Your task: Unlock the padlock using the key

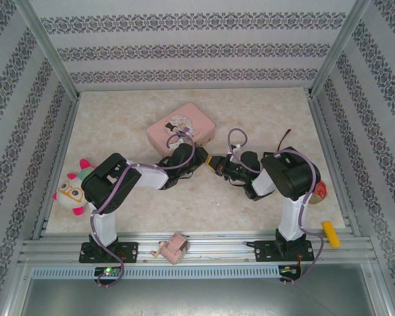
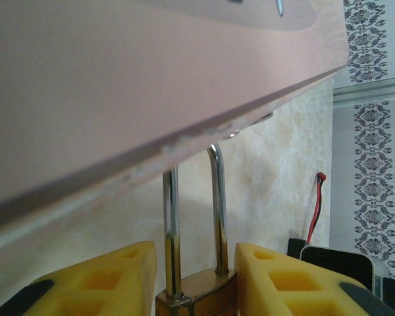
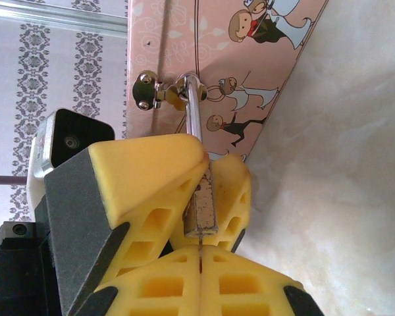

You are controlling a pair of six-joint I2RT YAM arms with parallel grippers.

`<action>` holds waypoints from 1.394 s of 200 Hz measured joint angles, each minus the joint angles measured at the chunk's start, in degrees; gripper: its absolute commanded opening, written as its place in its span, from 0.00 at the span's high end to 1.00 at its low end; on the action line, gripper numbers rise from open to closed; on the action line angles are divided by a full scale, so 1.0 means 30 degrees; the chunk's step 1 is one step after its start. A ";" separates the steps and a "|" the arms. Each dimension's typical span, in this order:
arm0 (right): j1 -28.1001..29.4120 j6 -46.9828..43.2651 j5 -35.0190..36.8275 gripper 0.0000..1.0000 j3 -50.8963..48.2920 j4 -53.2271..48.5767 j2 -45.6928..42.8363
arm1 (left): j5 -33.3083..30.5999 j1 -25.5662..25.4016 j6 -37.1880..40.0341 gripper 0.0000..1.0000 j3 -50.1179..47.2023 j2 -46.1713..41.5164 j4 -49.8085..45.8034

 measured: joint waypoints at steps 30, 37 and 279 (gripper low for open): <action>0.0000 0.0000 0.0007 0.97 0.0000 0.0015 0.0000 | -0.0007 0.0000 0.0007 0.70 0.0000 0.0007 0.0138; 0.0000 0.0007 0.0007 0.96 0.0000 0.0015 0.0000 | -0.0007 0.0000 -0.0007 0.73 0.0000 0.0007 0.0138; 0.1472 -0.9785 0.5056 0.65 0.0277 -1.5875 -1.0790 | -0.0954 -0.0481 -0.0219 1.00 0.0036 -0.1647 -0.3330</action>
